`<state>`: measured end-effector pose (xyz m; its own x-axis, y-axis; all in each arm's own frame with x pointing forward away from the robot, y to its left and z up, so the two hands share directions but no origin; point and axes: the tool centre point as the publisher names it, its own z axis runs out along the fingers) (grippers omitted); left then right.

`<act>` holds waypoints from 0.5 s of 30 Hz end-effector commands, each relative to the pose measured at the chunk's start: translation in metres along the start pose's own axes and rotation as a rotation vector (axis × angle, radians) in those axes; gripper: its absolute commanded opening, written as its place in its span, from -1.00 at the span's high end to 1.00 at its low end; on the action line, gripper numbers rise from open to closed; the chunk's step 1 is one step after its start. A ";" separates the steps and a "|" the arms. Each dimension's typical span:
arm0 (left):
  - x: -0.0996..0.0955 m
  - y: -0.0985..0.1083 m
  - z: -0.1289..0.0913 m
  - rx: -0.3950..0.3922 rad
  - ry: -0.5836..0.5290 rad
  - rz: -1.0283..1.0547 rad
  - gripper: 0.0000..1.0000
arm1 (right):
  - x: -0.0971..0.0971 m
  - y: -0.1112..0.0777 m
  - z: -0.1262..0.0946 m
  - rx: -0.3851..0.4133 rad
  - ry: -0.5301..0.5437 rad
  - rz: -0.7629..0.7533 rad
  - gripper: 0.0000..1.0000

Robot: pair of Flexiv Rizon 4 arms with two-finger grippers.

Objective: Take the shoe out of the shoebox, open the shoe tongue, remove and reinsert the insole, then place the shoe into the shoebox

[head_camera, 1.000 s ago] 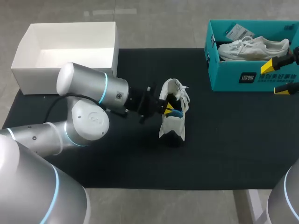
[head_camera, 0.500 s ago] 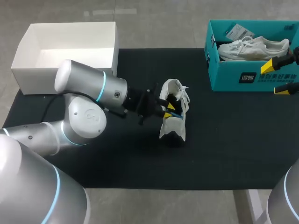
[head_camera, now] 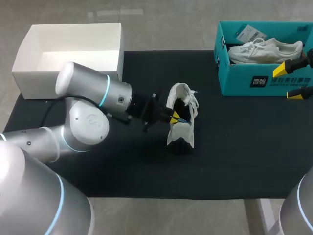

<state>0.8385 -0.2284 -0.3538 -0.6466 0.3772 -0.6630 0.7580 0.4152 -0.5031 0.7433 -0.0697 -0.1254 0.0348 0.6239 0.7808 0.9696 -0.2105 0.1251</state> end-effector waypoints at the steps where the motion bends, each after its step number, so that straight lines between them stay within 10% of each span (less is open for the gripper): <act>1: 0.001 0.000 0.008 0.000 0.029 -0.003 1.00 | 0.000 -0.001 0.001 -0.001 -0.001 0.001 -1.00; 11: 0.004 -0.005 0.016 -0.001 0.065 -0.014 1.00 | 0.000 -0.001 0.001 -0.001 -0.001 0.001 -1.00; 15: -0.006 -0.007 0.001 -0.004 0.039 -0.012 -0.51 | 0.000 -0.001 0.001 -0.001 -0.001 0.001 -1.00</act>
<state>0.8390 -0.2400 -0.3540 -0.6611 0.4043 -0.6321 0.7481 0.4197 -0.5140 0.7433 -0.0697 -0.1254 0.0348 0.6239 0.7808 0.9695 -0.2106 0.1251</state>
